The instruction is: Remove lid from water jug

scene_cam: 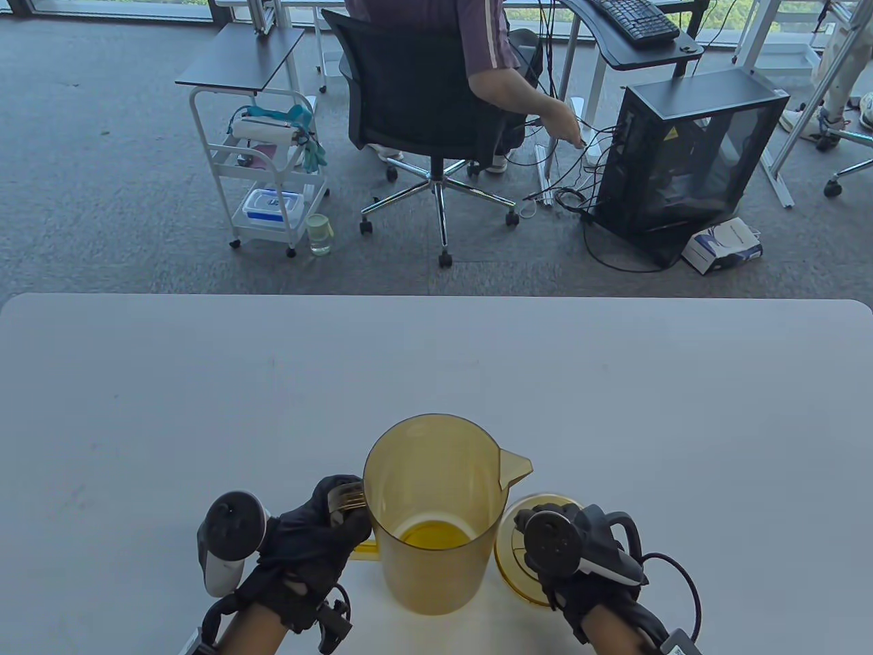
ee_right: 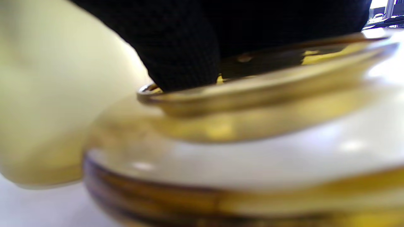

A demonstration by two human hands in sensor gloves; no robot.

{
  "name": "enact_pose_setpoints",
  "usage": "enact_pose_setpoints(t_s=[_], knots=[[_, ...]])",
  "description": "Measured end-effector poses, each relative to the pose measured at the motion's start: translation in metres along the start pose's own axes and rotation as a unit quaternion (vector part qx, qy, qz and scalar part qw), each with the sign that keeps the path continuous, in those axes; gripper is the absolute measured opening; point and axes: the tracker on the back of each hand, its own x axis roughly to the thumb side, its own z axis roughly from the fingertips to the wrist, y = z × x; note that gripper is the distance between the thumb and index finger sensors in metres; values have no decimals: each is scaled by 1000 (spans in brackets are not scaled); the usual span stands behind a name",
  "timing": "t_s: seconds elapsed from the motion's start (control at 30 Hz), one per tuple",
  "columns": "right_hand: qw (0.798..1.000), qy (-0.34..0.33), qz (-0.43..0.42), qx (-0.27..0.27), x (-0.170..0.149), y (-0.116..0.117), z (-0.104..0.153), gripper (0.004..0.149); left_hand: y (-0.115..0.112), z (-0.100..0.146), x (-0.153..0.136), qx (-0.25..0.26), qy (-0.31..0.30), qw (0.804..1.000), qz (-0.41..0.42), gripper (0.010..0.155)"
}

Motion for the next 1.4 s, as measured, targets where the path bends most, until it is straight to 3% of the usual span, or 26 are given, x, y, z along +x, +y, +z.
enact_pose_setpoints(t_s=[0.2, 0.43, 0.6, 0.7, 0.83, 0.93, 1.03, 1.13, 1.2, 1.4], knots=[[1000, 13, -3, 11, 7, 1, 0, 56, 1, 0, -2, -13, -10, 1000, 14, 60], [998, 0, -55, -30, -3, -6, 5, 57, 9, 0, -5, -75, -69, 994, 42, 99], [989, -10, -105, -108, -14, -28, 15, 64, 27, 6, 4, 11, -130, 988, 82, 102], [981, 0, -133, -138, -20, -45, 23, 69, 40, 13, 15, 90, -151, 980, 89, 98], [970, 1, -151, -191, -24, -71, 32, 73, 54, 22, 38, 169, -113, 979, -6, 86], [963, 7, -158, -218, -30, -82, 37, 77, 62, 25, 50, 171, -86, 975, -116, 82], [960, 14, -164, -227, -37, -80, 37, 80, 64, 29, 49, 168, -40, 964, -203, 81], [961, 23, -163, -222, -45, -70, 33, 80, 61, 29, 36, 156, -37, 954, -255, 81], [965, 28, -157, -208, -49, -61, 30, 79, 58, 29, 23, 133, 4, 946, -296, 83], [965, 41, -176, -189, -59, -46, 26, 86, 54, 25, -4, 75, 73, 937, -334, 88]])
